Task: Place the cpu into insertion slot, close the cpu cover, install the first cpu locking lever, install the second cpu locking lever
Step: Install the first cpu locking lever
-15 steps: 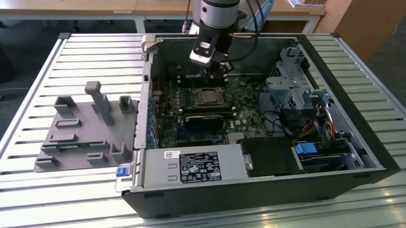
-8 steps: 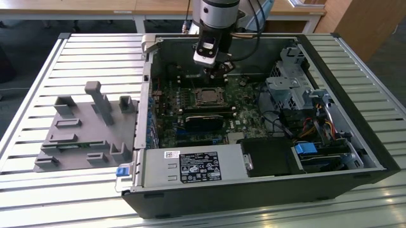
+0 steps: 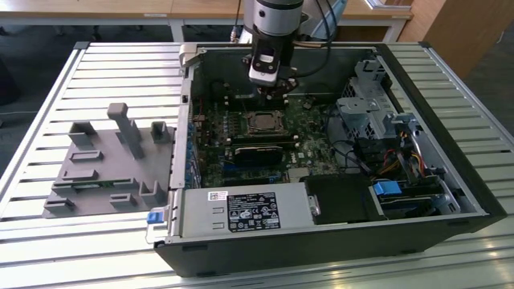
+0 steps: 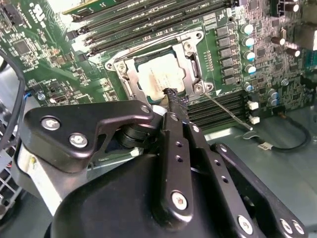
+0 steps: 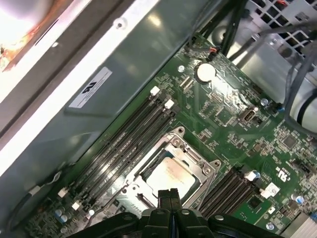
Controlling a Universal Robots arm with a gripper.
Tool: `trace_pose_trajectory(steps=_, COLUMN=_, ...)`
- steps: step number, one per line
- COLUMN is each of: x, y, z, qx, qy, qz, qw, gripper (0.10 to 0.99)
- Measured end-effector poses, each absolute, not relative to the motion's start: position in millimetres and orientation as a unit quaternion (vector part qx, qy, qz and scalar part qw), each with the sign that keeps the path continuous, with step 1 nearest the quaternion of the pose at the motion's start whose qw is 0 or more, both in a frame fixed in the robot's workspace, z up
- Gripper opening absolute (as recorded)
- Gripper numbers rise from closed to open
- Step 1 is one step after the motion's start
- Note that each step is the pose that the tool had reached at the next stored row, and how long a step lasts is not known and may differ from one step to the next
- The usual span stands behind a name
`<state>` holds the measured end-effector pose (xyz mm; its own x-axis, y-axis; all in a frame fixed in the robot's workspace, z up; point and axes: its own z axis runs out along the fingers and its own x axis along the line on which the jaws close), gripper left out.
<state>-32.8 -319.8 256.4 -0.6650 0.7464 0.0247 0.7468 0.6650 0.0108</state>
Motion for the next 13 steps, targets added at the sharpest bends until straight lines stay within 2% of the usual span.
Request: trace_pose_trajectory(steps=13, x=-32.8, y=-319.9, z=256.3, qx=-0.327, qy=-0.945, qz=-0.009, qw=0.010, gripper=0.106)
